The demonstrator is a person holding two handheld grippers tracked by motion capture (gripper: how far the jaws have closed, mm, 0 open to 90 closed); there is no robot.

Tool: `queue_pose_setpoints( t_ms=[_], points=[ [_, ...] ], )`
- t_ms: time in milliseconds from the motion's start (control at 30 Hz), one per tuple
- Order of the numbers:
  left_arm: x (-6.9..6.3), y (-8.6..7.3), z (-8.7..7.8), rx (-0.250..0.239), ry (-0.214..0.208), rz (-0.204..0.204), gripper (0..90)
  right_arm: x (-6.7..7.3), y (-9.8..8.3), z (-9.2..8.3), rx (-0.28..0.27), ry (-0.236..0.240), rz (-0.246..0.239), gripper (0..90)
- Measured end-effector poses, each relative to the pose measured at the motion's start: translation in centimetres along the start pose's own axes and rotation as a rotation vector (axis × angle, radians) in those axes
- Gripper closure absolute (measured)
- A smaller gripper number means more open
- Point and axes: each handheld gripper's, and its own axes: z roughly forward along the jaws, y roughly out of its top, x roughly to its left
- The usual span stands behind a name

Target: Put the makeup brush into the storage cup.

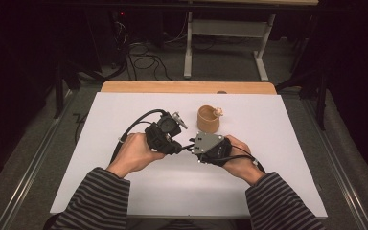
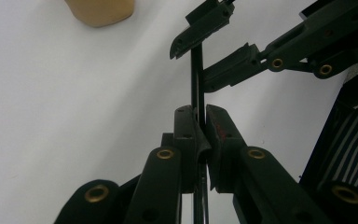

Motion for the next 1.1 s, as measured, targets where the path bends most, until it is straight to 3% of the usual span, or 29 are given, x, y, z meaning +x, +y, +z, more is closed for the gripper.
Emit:
queue_pose_setpoints(
  t_ms=[733, 900, 1033, 1100],
  points=[
    [-0.14, 0.23, -0.1, -0.016, 0.001, 0.001, 83.4, 0.55, 0.17, 0.18, 0.003, 0.01, -0.045, 77.9],
    [0.2, 0.3, -0.22, -0.025, -0.022, -0.002, 83.3, 0.62, 0.04, 0.25, 0.0, 0.024, -0.037, 80.2],
    [0.06, 0.44, -0.22, -0.026, -0.023, 0.003, 83.3, 0.75, -0.07, 0.27, 0.005, 0.035, -0.046, 82.2],
    [0.04, 0.5, -0.24, -0.027, -0.025, 0.003, 83.2, 0.77, -0.09, 0.28, 0.014, 0.033, -0.079, 83.3]
  ],
)
